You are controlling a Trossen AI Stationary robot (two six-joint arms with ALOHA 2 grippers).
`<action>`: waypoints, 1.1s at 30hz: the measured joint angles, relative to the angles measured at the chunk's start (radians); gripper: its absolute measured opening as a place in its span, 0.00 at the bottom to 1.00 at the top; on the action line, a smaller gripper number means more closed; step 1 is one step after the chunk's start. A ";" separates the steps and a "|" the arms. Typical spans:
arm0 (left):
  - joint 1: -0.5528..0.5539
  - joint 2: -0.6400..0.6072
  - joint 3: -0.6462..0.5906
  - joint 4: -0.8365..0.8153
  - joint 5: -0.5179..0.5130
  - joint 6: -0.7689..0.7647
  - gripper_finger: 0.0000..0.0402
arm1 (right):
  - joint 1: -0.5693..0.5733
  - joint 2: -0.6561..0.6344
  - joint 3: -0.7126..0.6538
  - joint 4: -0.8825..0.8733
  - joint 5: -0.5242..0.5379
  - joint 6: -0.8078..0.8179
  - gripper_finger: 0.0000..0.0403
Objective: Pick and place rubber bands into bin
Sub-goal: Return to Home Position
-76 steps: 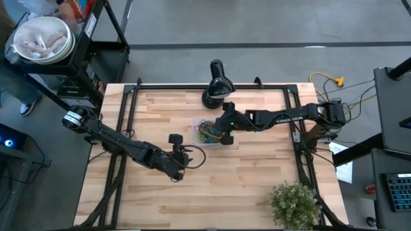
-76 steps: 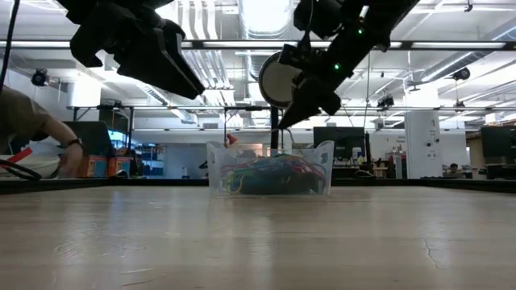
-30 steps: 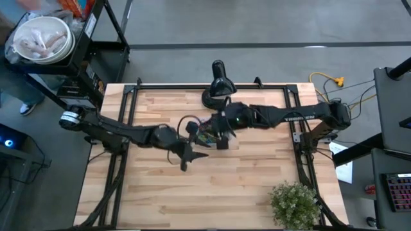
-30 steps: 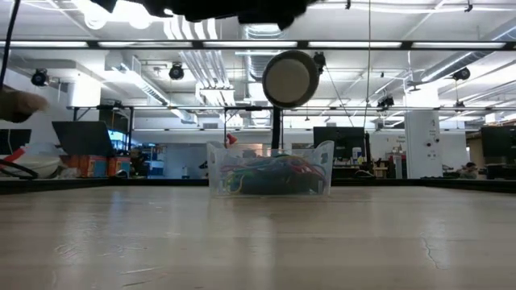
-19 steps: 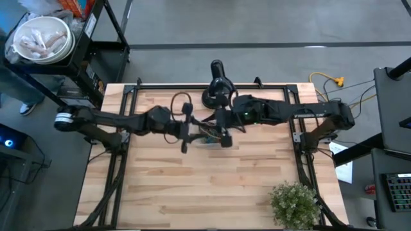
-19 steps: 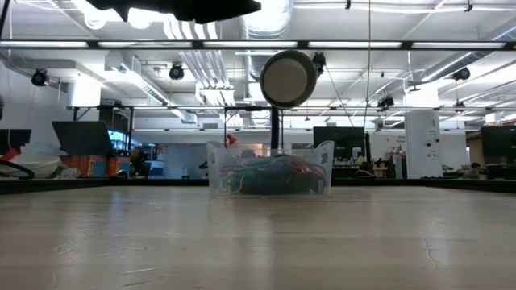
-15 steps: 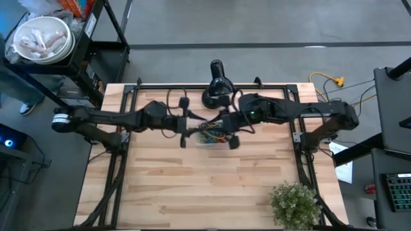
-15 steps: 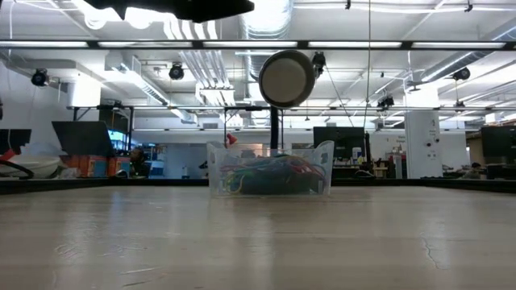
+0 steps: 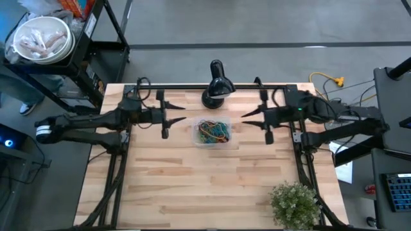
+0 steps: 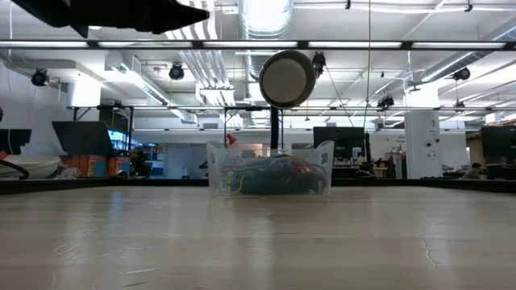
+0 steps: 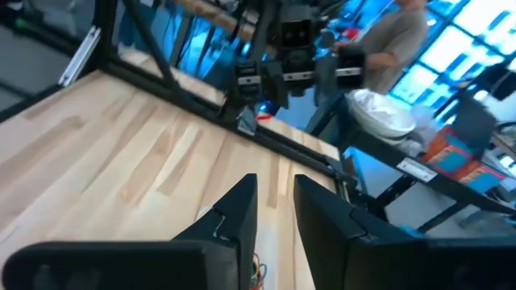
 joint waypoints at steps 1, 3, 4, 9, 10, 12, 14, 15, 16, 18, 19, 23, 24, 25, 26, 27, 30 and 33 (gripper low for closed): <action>0.005 -0.012 -0.017 0.007 0.001 -0.007 0.36 | -0.004 -0.034 -0.041 0.030 0.000 0.008 0.20; 0.010 -0.036 -0.046 0.017 0.001 -0.011 0.36 | -0.009 -0.096 -0.122 0.085 0.000 0.026 0.20; 0.012 -0.045 -0.057 0.015 0.001 -0.012 0.36 | -0.012 -0.123 -0.158 0.112 0.000 0.039 0.20; 0.016 -0.061 -0.101 0.065 0.001 -0.041 0.36 | -0.019 -0.222 -0.331 0.240 0.002 0.110 0.18; 0.017 -0.063 -0.111 0.073 0.001 -0.052 0.36 | -0.019 -0.235 -0.360 0.261 0.002 0.116 0.18; 0.018 -0.065 -0.129 0.087 0.000 -0.065 0.36 | -0.019 -0.258 -0.411 0.313 0.003 0.132 0.18; 0.019 -0.065 -0.144 0.091 0.000 -0.066 0.36 | -0.018 -0.276 -0.460 0.365 0.015 0.153 0.18; 0.019 -0.065 -0.154 0.093 0.000 -0.068 0.36 | -0.018 -0.284 -0.482 0.384 0.032 0.161 0.19; 0.019 -0.068 -0.165 0.093 0.000 -0.076 0.36 | -0.018 -0.292 -0.507 0.397 0.047 0.172 0.19; 0.025 -0.077 -0.192 0.096 0.000 -0.095 0.36 | -0.019 -0.308 -0.549 0.418 0.071 0.193 0.19; 0.028 -0.083 -0.205 0.099 0.000 -0.106 0.36 | -0.019 -0.320 -0.567 0.422 0.082 0.204 0.20; 0.044 -0.124 -0.267 0.141 0.000 -0.142 0.36 | -0.019 -0.379 -0.631 0.424 0.087 0.238 0.20; 0.048 -0.135 -0.284 0.164 0.000 -0.148 0.36 | -0.019 -0.396 -0.646 0.424 0.088 0.246 0.20; 0.051 -0.149 -0.302 0.179 0.000 -0.157 0.36 | -0.019 -0.414 -0.659 0.426 0.089 0.252 0.20; 0.053 -0.163 -0.322 0.198 0.000 -0.167 0.36 | -0.019 -0.432 -0.672 0.428 0.090 0.257 0.20; 0.055 -0.176 -0.342 0.225 0.000 -0.171 0.36 | -0.019 -0.450 -0.684 0.429 0.091 0.260 0.19; 0.055 -0.214 -0.391 0.279 0.000 -0.188 0.36 | -0.018 -0.496 -0.724 0.440 0.092 0.266 0.18; 0.059 -0.244 -0.425 0.295 0.001 -0.195 0.36 | -0.019 -0.538 -0.764 0.455 0.092 0.267 0.17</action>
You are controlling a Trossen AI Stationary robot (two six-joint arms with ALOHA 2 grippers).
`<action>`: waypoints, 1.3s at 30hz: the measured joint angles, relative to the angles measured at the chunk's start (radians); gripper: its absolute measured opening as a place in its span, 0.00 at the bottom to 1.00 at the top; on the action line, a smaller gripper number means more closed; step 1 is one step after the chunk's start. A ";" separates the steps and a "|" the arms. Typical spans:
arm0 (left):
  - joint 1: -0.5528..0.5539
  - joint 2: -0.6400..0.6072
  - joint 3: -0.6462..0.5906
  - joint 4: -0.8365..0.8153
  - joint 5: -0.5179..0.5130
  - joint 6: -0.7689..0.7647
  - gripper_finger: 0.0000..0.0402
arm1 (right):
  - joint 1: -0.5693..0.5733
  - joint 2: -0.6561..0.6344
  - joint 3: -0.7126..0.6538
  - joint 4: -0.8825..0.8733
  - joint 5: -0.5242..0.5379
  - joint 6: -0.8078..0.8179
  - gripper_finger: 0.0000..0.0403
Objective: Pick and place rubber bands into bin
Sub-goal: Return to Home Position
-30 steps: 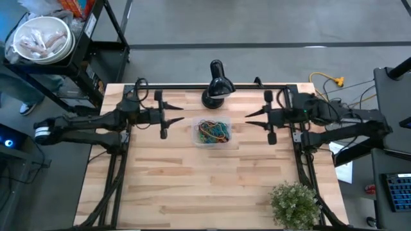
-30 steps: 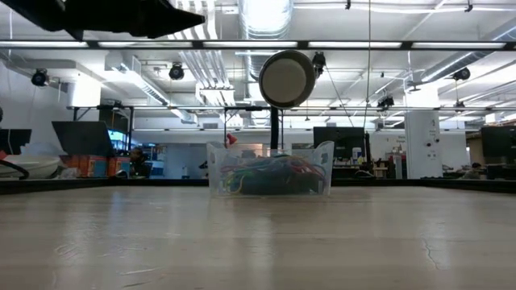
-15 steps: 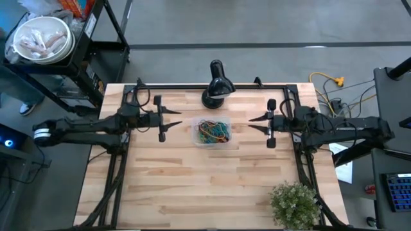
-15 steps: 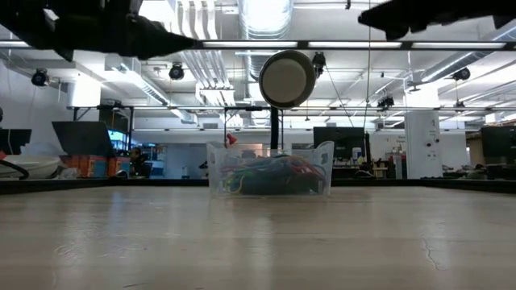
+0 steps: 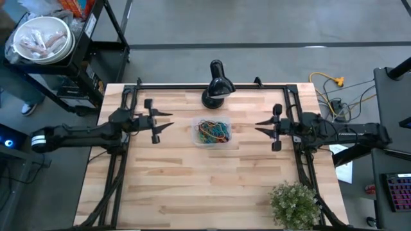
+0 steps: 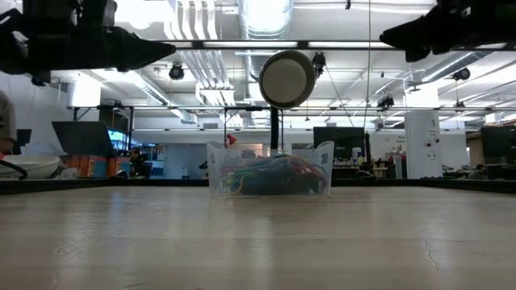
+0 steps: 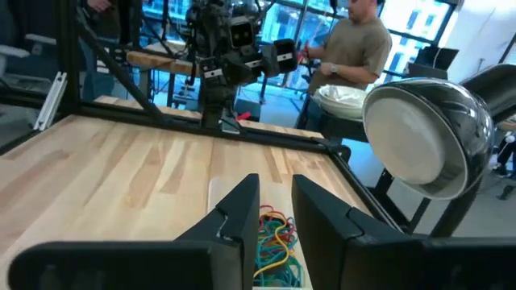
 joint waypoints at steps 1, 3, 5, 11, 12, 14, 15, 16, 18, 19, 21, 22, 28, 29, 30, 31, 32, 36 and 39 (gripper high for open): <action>0.002 -0.008 -0.005 0.000 0.001 -0.002 0.36 | 0.000 -0.014 -0.012 0.002 0.000 0.000 0.17; 0.004 -0.021 -0.012 0.002 0.001 -0.003 0.36 | 0.000 -0.038 -0.035 0.003 0.007 0.004 0.17; 0.004 -0.031 -0.020 0.008 -0.008 -0.012 0.36 | 0.001 -0.055 -0.061 0.022 0.018 0.016 0.17; -0.007 -0.043 -0.083 0.039 -0.096 -0.080 0.36 | 0.002 -0.068 -0.135 0.123 0.018 0.026 0.17; -0.008 -0.047 -0.099 0.048 -0.101 -0.083 0.36 | 0.002 -0.067 -0.140 0.124 0.018 0.026 0.17; -0.010 -0.057 -0.138 0.089 -0.102 -0.100 0.36 | 0.002 -0.067 -0.148 0.125 0.017 0.034 0.17; -0.010 -0.062 -0.157 0.111 -0.102 -0.107 0.36 | 0.002 -0.067 -0.151 0.125 0.017 0.039 0.17; -0.011 -0.067 -0.169 0.108 -0.101 -0.116 0.36 | 0.002 -0.067 -0.152 0.125 0.017 0.042 0.17; -0.016 -0.078 -0.168 0.065 -0.103 -0.133 0.36 | 0.003 -0.067 -0.153 0.125 0.017 0.044 0.17; -0.022 -0.085 -0.169 0.058 -0.104 -0.134 0.36 | 0.005 -0.067 -0.154 0.126 0.017 0.044 0.17; -0.041 -0.098 -0.169 0.053 -0.103 -0.134 0.36 | 0.010 -0.067 -0.155 0.125 0.016 0.044 0.17; -0.051 -0.105 -0.169 0.053 -0.103 -0.132 0.36 | 0.012 -0.067 -0.155 0.126 0.015 0.044 0.17; -0.116 -0.141 -0.169 0.040 -0.188 -0.123 0.36 | 0.026 -0.067 -0.160 0.125 0.015 0.043 0.17; -0.133 -0.144 -0.169 0.037 -0.215 -0.111 0.36 | 0.027 -0.067 -0.160 0.125 0.016 0.043 0.17; -0.150 -0.146 -0.169 0.031 -0.235 -0.099 0.36 | 0.028 -0.067 -0.161 0.125 0.016 0.043 0.17; -0.165 -0.149 -0.170 0.016 -0.252 -0.084 0.36 | 0.029 -0.067 -0.161 0.125 0.016 0.044 0.17; -0.178 -0.152 -0.170 0.004 -0.270 -0.079 0.36 | 0.029 -0.067 -0.162 0.125 0.016 0.043 0.17; -0.195 -0.171 -0.170 -0.055 -0.296 -0.079 0.36 | 0.029 -0.067 -0.162 0.125 0.017 0.036 0.17; -0.195 -0.213 -0.170 -0.091 -0.287 -0.080 0.36 | 0.029 -0.072 -0.162 0.125 0.017 0.034 0.17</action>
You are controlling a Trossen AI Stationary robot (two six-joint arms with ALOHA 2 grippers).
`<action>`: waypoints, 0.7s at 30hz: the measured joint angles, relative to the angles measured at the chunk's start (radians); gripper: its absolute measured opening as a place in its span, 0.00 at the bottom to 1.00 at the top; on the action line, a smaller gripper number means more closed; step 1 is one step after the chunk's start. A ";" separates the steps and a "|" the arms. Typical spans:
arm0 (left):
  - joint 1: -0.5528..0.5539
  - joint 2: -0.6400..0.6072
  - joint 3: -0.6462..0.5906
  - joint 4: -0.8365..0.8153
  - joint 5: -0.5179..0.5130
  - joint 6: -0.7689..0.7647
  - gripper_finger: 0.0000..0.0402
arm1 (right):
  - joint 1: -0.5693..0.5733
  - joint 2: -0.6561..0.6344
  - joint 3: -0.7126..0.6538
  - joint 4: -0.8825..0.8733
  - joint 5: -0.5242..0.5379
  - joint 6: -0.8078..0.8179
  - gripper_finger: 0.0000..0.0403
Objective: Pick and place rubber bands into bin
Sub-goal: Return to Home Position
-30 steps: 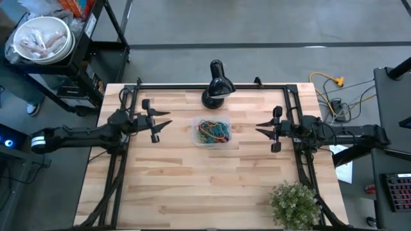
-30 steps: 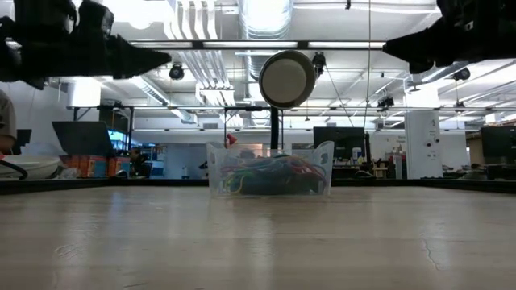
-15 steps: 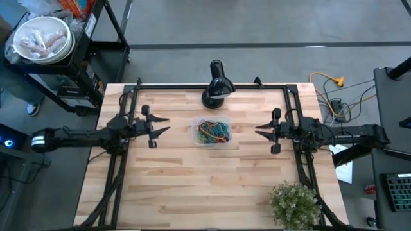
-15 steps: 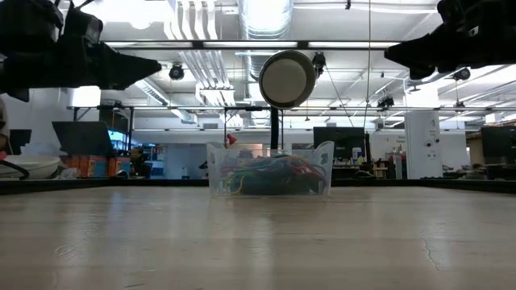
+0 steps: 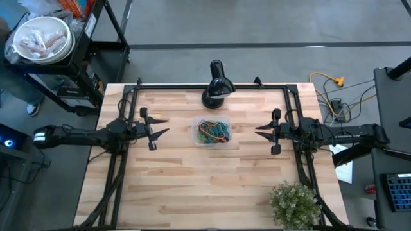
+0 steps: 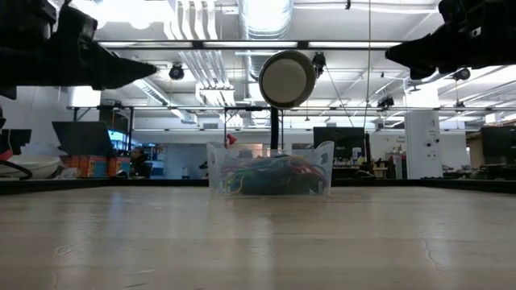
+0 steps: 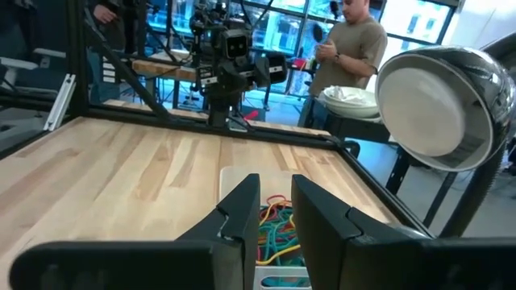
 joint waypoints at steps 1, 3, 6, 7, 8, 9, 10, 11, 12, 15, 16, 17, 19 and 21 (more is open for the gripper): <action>0.000 -0.019 0.000 -0.003 0.003 0.000 0.36 | 0.000 -0.002 0.000 -0.001 0.000 -0.001 0.17; 0.000 -0.064 0.000 -0.029 0.005 0.000 0.36 | 0.000 -0.009 0.000 -0.001 0.000 -0.001 0.17; 0.000 -0.143 0.000 -0.109 0.006 0.000 0.36 | 0.000 -0.017 0.000 -0.005 0.000 -0.001 0.17; -0.001 -0.170 0.000 -0.143 0.006 -0.001 0.36 | 0.000 -0.020 0.000 -0.005 0.000 -0.001 0.17; -0.001 -0.196 0.000 -0.177 0.006 -0.006 0.36 | 0.000 -0.022 0.000 -0.005 0.000 -0.001 0.17; -0.002 -0.222 -0.001 -0.209 0.006 -0.013 0.36 | 0.000 -0.022 0.000 -0.005 0.000 -0.001 0.17; -0.003 -0.246 -0.001 -0.242 0.006 -0.022 0.36 | 0.000 -0.022 0.000 -0.005 0.000 -0.001 0.17; -0.006 -0.270 -0.001 -0.265 0.006 -0.024 0.36 | 0.000 -0.022 0.000 -0.005 0.000 -0.001 0.17; -0.009 -0.293 -0.001 -0.281 0.006 -0.026 0.36 | 0.000 -0.022 0.000 -0.005 0.000 -0.001 0.17; -0.017 -0.356 -0.001 -0.330 0.006 -0.025 0.36 | 0.000 -0.022 0.000 -0.005 0.000 -0.001 0.17; -0.019 -0.373 -0.001 -0.336 0.006 -0.025 0.36 | 0.000 -0.022 0.000 -0.005 0.000 -0.001 0.17; -0.022 -0.388 -0.002 -0.344 0.006 -0.023 0.36 | 0.000 -0.022 0.000 -0.005 0.000 -0.001 0.17; -0.026 -0.413 -0.002 -0.367 0.005 -0.022 0.36 | 0.000 -0.021 0.000 -0.005 0.000 -0.001 0.17; -0.030 -0.406 -0.002 -0.391 0.005 -0.021 0.36 | 0.000 -0.022 0.000 -0.005 0.000 0.001 0.17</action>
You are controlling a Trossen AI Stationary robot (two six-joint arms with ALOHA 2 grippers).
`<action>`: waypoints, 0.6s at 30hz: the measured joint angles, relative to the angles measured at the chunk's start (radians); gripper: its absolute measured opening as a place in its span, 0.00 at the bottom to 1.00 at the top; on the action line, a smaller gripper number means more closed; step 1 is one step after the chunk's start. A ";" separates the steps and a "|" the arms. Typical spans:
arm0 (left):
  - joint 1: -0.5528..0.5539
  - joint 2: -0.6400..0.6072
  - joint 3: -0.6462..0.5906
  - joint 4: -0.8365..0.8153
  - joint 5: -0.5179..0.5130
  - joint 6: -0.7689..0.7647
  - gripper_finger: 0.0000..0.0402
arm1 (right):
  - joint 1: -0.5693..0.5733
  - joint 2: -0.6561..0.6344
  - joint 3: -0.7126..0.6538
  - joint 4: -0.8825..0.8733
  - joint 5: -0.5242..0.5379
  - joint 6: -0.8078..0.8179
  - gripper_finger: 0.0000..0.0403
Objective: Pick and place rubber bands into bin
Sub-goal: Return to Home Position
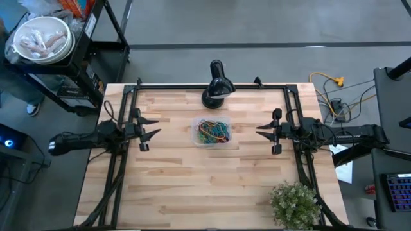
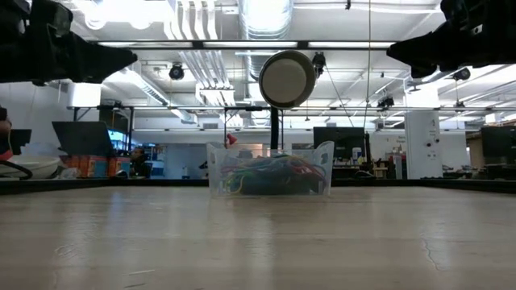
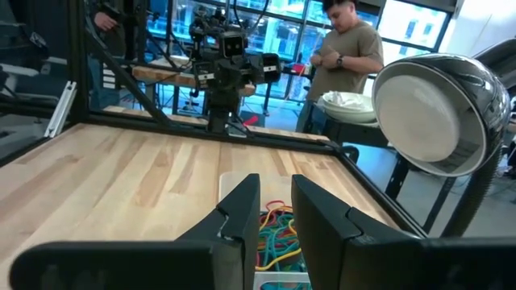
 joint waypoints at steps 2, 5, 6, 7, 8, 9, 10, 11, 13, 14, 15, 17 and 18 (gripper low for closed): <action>-0.006 -0.001 0.000 0.006 0.000 0.004 0.36 | 0.000 0.000 0.000 0.000 -0.001 0.002 0.17; -0.019 0.002 0.000 0.002 -0.001 0.004 0.36 | 0.000 0.000 0.000 0.000 -0.001 0.006 0.17; -0.026 0.001 0.000 0.003 0.002 0.007 0.36 | 0.000 0.000 0.000 0.000 -0.002 0.006 0.17; -0.033 0.000 0.000 0.003 0.013 0.020 0.36 | 0.000 0.000 0.000 0.000 -0.001 0.006 0.17; -0.040 0.002 0.000 -0.003 0.036 0.034 0.36 | 0.000 0.000 0.000 0.000 -0.002 0.006 0.17; -0.046 0.003 0.000 -0.016 0.054 0.046 0.36 | 0.000 0.000 0.000 0.000 -0.002 0.005 0.17; -0.051 0.003 0.000 -0.029 0.058 0.049 0.36 | 0.000 0.000 0.000 0.000 -0.002 0.003 0.17; -0.050 0.002 0.000 -0.043 0.060 0.049 0.36 | 0.000 0.000 0.000 0.000 -0.002 0.002 0.17; -0.050 0.003 0.000 -0.077 0.058 0.049 0.36 | 0.000 0.000 0.000 -0.002 -0.002 -0.003 0.17; -0.050 0.003 -0.001 -0.098 0.058 0.048 0.36 | 0.000 0.000 0.000 -0.010 -0.002 -0.006 0.17; -0.050 0.001 -0.001 -0.112 0.058 0.048 0.36 | 0.000 0.000 0.000 -0.024 -0.003 -0.007 0.17; -0.050 -0.001 -0.001 -0.126 0.058 0.048 0.36 | 0.000 0.000 -0.003 -0.044 -0.003 -0.001 0.17; -0.050 0.000 -0.001 -0.132 0.059 0.048 0.36 | 0.000 0.000 -0.007 -0.048 -0.003 0.003 0.17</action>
